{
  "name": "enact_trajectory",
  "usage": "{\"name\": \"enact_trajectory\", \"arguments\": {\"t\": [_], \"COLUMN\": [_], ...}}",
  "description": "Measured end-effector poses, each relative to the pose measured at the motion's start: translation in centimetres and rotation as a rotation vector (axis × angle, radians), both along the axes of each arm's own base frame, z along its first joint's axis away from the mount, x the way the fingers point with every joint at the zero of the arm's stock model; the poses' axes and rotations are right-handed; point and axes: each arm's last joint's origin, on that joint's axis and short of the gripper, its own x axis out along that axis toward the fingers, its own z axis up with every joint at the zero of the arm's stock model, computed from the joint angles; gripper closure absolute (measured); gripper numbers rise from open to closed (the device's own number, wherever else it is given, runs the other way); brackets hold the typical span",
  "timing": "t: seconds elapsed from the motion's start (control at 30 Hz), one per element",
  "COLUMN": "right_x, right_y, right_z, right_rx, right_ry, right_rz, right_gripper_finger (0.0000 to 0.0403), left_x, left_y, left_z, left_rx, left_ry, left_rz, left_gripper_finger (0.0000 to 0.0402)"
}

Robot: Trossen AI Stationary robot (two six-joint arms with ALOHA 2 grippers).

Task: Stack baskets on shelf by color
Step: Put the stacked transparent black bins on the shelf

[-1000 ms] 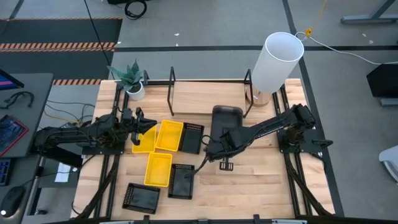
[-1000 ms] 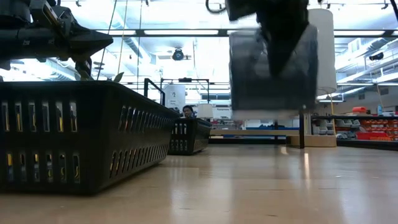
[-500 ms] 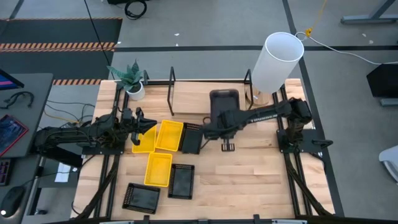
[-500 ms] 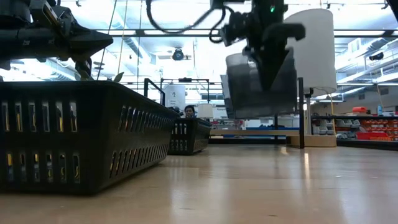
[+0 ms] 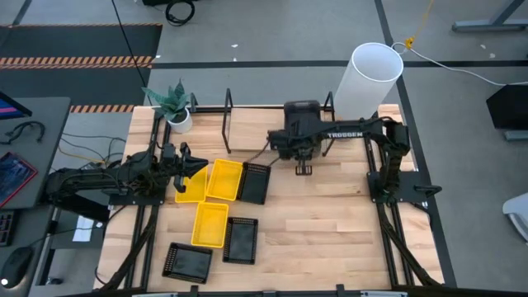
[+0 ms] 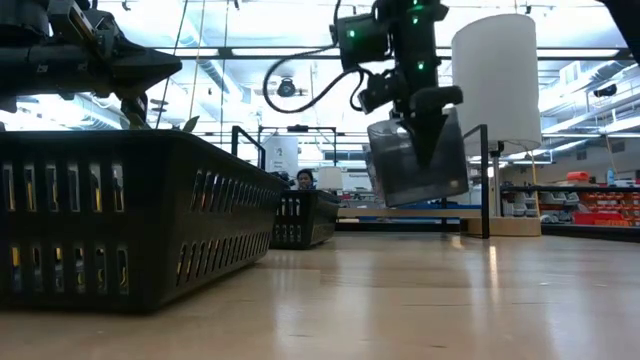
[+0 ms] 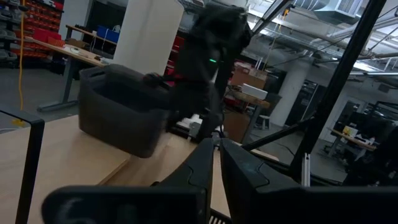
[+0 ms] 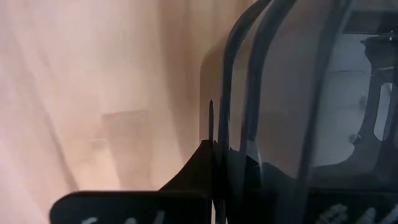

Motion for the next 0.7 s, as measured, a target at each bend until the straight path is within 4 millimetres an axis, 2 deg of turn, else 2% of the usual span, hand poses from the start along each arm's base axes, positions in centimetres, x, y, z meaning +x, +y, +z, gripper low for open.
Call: {"name": "enact_trajectory", "arguments": {"t": [0.17,0.3,0.43,0.7], "right_x": [-0.6,-1.0,-1.6,-1.8], "right_y": [-2.9,-4.3,-4.7,-4.6], "right_z": [0.0,-0.4,-1.1,-1.4], "right_rx": [0.009,0.006,0.026,0.008], "right_ry": [-0.018,-0.027,-0.004,0.033], "right_rz": [-0.062,-0.062,-0.079,-0.074], "right_gripper_finger": [0.0388,0.0387,0.0383,0.0349], "left_x": [0.0,0.0,0.0,0.0], "left_y": [0.0,0.0,0.0,0.0], "left_z": [0.0,0.0,0.0,0.0], "left_rx": [0.000,0.000,0.000,0.000], "left_ry": [-0.001,-0.001,0.000,0.000], "left_rz": [0.000,0.000,0.000,0.000], "left_gripper_finger": [0.0371,0.0369,0.0364,0.0369]}}
